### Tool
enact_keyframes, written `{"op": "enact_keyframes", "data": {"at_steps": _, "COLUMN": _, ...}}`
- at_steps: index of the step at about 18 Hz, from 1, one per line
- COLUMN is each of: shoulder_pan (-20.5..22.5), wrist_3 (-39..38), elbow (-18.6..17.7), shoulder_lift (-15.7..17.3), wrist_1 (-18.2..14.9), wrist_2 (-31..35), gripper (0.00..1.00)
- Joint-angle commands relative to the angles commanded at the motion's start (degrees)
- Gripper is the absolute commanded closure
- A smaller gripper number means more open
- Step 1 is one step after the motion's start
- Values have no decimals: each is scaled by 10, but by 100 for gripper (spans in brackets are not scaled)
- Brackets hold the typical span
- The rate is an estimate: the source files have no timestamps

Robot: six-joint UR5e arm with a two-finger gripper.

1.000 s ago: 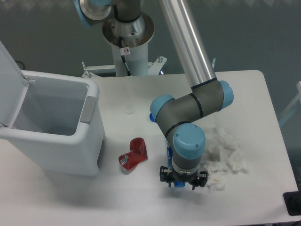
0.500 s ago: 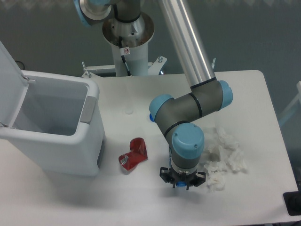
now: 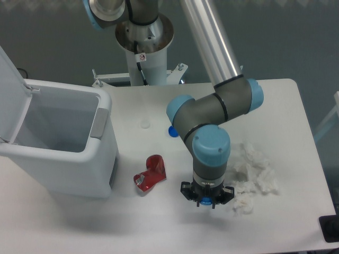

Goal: Pick up the plastic bottle
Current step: 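Lift the gripped bottle up off the table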

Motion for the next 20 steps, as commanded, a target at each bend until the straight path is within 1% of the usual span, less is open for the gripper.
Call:
{"op": "enact_keyframes", "data": {"at_steps": 3, "shoulder_pan": 8, "wrist_3": 5, "elbow": 0, "shoulder_lift": 24, "wrist_1": -4, "wrist_2": 1, "gripper": 91}}
{"op": "enact_keyframes", "data": {"at_steps": 5, "shoulder_pan": 15, "wrist_3": 25, "elbow": 0, "shoulder_lift": 34, "wrist_1": -9, "wrist_2": 3, "gripper": 91}}
{"op": "enact_keyframes", "data": {"at_steps": 6, "shoulder_pan": 23, "wrist_3": 48, "elbow": 1, "shoulder_lift": 43, "wrist_1": -17, "wrist_2": 6, "gripper": 91}}
{"op": "enact_keyframes", "data": {"at_steps": 8, "shoulder_pan": 36, "wrist_3": 88, "elbow": 7, "shoulder_lift": 62, "wrist_1": -38, "wrist_2": 9, "gripper": 96}}
{"op": "enact_keyframes", "data": {"at_steps": 11, "shoulder_pan": 50, "wrist_3": 126, "elbow": 22, "shoulder_lift": 77, "wrist_1": -54, "wrist_2": 9, "gripper": 97}}
{"op": "enact_keyframes", "data": {"at_steps": 12, "shoulder_pan": 52, "wrist_3": 132, "elbow": 31, "shoulder_lift": 80, "wrist_1": -68, "wrist_2": 9, "gripper": 96}}
{"op": "enact_keyframes", "data": {"at_steps": 14, "shoulder_pan": 63, "wrist_3": 169, "elbow": 47, "shoulder_lift": 91, "wrist_1": -97, "wrist_2": 8, "gripper": 92}}
{"op": "enact_keyframes", "data": {"at_steps": 17, "shoulder_pan": 75, "wrist_3": 197, "elbow": 81, "shoulder_lift": 96, "wrist_1": -169, "wrist_2": 6, "gripper": 92}}
{"op": "enact_keyframes", "data": {"at_steps": 18, "shoulder_pan": 76, "wrist_3": 204, "elbow": 89, "shoulder_lift": 97, "wrist_1": -177, "wrist_2": 5, "gripper": 92}}
{"op": "enact_keyframes", "data": {"at_steps": 20, "shoulder_pan": 78, "wrist_3": 209, "elbow": 91, "shoulder_lift": 97, "wrist_1": -180, "wrist_2": 4, "gripper": 92}}
